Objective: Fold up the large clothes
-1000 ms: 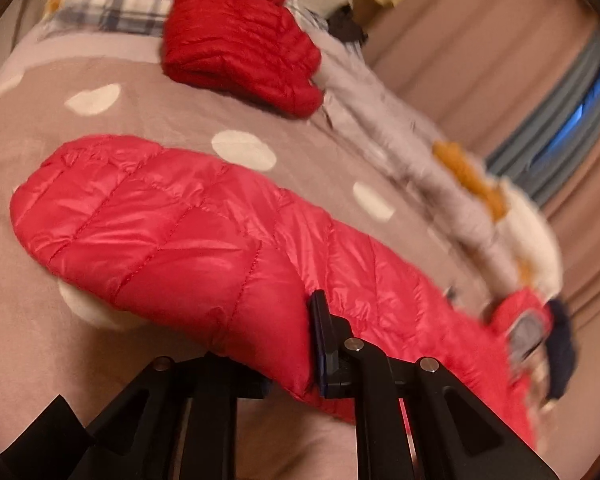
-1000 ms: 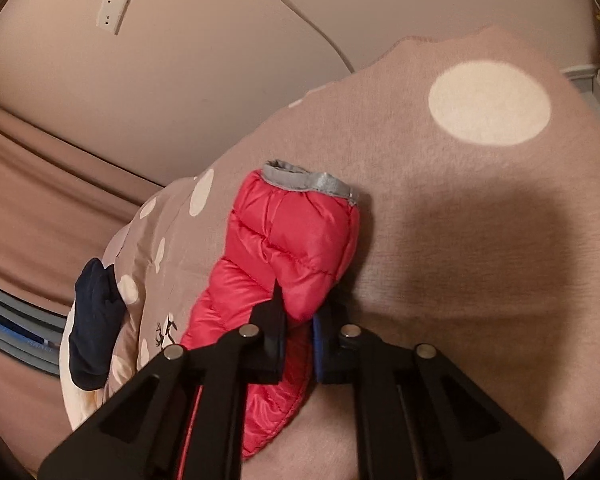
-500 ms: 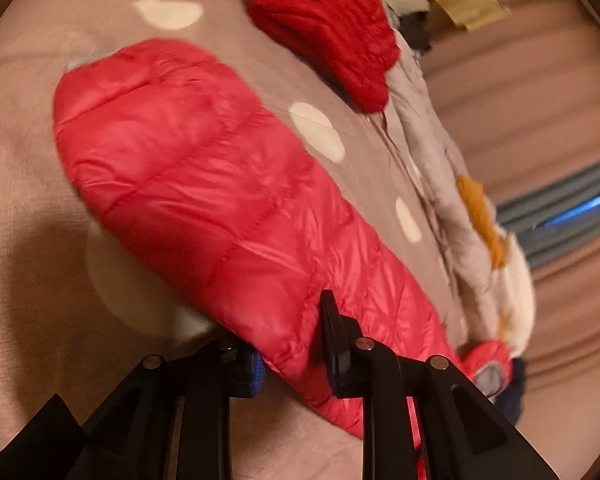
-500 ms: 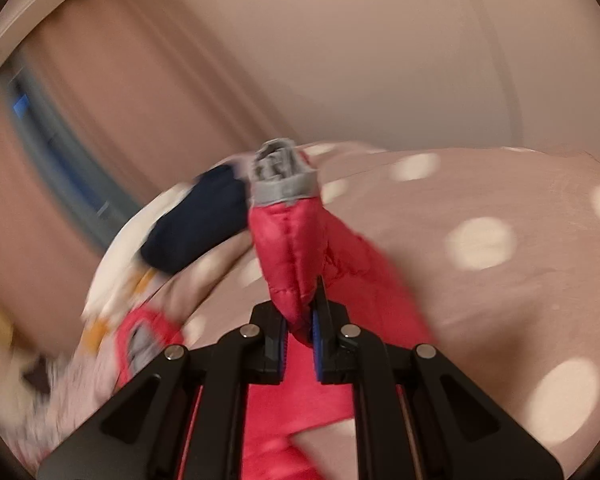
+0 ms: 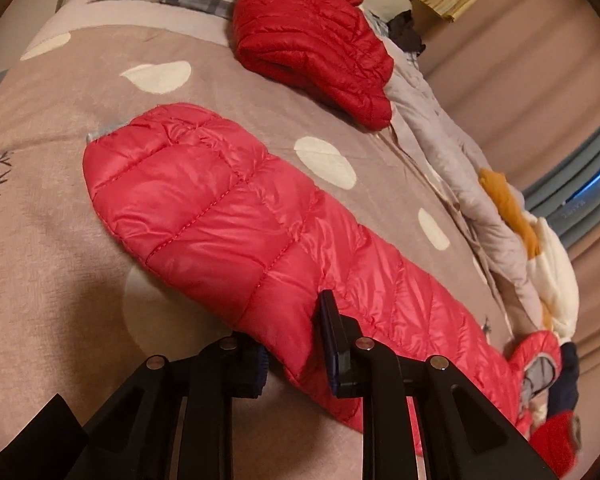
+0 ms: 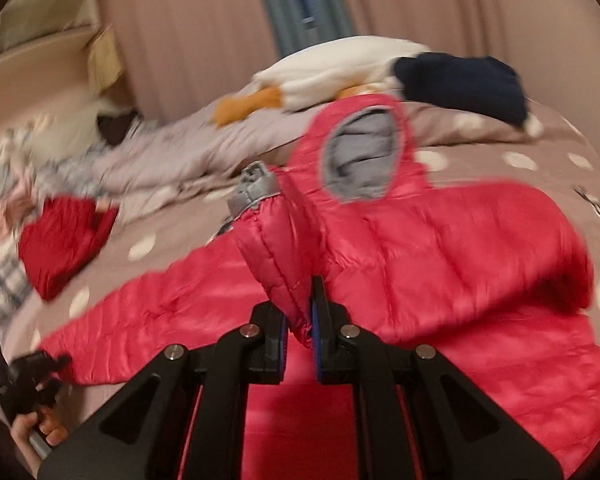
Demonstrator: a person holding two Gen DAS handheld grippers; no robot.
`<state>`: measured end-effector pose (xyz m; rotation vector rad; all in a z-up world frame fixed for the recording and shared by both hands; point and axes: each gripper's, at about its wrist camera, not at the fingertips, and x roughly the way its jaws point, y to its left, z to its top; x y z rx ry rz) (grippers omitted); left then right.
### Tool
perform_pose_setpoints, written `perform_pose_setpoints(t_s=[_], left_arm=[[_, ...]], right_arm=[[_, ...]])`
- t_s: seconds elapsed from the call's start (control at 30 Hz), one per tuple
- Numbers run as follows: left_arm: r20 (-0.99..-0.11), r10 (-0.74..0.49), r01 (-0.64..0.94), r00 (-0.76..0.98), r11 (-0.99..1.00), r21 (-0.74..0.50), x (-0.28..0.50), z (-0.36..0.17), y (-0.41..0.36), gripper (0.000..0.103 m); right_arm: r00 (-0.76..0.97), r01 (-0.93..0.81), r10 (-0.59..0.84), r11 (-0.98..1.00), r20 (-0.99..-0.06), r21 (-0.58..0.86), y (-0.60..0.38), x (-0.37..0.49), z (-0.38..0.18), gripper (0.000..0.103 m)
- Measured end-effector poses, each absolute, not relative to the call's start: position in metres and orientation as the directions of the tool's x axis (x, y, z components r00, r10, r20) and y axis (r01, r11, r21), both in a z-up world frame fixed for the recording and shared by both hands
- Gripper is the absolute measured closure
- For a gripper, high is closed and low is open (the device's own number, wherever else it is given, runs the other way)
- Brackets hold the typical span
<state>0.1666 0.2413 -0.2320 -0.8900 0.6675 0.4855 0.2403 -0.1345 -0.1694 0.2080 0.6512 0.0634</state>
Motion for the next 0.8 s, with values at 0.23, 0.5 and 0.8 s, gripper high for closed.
perform_pose_setpoints(t_s=[0.23, 0.5, 0.8], left_arm=[[-0.706, 0.08, -0.618, 0.703, 0.56, -0.552, 0.168, -0.235, 0.248, 0.082], [-0.711, 0.069, -0.627, 0.699, 0.538, -0.564, 0.166, -0.236, 0.25, 0.082], [-0.737, 0.151, -0.659, 0.659, 0.589, -0.468, 0.167, -0.228, 0.233, 0.082]], right_arm=[[0.738, -0.052, 0.094, 0.995, -0.668, 0.082, -0.056, 0.265, -0.174, 0.08], [0.696, -0.069, 0.144, 0.989, -0.703, 0.134, -0.084, 0.257, -0.153, 0.029], [0.741, 0.248, -0.151, 0.967, -0.655, 0.058, -0.216, 0.239, -0.146, 0.017]])
